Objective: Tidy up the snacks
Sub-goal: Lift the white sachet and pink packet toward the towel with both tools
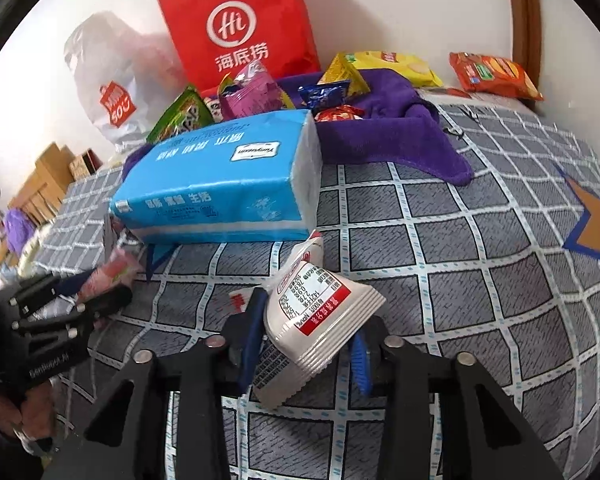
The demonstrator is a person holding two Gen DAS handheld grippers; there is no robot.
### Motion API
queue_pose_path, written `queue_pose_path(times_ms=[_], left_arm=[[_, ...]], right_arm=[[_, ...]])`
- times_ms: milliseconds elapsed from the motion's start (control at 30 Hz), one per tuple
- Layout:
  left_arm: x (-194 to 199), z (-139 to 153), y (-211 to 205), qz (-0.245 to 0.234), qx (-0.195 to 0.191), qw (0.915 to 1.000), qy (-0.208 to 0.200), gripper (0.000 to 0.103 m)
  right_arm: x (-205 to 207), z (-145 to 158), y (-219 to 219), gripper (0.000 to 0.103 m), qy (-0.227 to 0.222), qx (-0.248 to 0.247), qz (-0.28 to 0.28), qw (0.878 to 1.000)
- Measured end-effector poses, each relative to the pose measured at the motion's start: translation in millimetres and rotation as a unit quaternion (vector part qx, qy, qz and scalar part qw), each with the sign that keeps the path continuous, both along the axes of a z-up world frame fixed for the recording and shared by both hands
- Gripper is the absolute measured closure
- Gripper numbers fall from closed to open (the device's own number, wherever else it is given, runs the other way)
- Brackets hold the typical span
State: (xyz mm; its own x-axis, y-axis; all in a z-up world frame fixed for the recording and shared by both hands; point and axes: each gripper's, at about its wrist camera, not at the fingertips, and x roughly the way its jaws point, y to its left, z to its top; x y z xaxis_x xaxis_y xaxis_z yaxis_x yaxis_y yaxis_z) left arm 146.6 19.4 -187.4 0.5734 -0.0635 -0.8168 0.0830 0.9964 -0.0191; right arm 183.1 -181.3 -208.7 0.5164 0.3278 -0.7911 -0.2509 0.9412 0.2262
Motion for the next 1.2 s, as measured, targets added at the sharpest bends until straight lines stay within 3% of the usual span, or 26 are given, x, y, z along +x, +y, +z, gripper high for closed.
queue_pose_path(times_ms=[133,400,867,1200], left_arm=[[-6.8,5.9,4.9,-0.008,-0.063,0.9979,0.013,0.063],[-24.2,22.2,-4.8,-0.038,-0.129,0.9908,0.012,0.063],[-9.7,76.9,-19.4,-0.051,-0.116,0.9915,-0.027,0.063],[28.1,121.0,-5.9,-0.029,-0.095,0.993,-0.063,0.063]], right_arm=[[-1.4,2.0,-7.9,0.072,0.007,0.01,-0.019,1.0],[-19.4,28.1,-15.8,0.072,-0.02,0.006,-0.014,1.0],[-15.6,70.8,-18.9,0.072,-0.048,-0.005,-0.008,0.999],[24.8,112.7,-2.1,0.072,-0.085,-0.018,0.007,0.996]])
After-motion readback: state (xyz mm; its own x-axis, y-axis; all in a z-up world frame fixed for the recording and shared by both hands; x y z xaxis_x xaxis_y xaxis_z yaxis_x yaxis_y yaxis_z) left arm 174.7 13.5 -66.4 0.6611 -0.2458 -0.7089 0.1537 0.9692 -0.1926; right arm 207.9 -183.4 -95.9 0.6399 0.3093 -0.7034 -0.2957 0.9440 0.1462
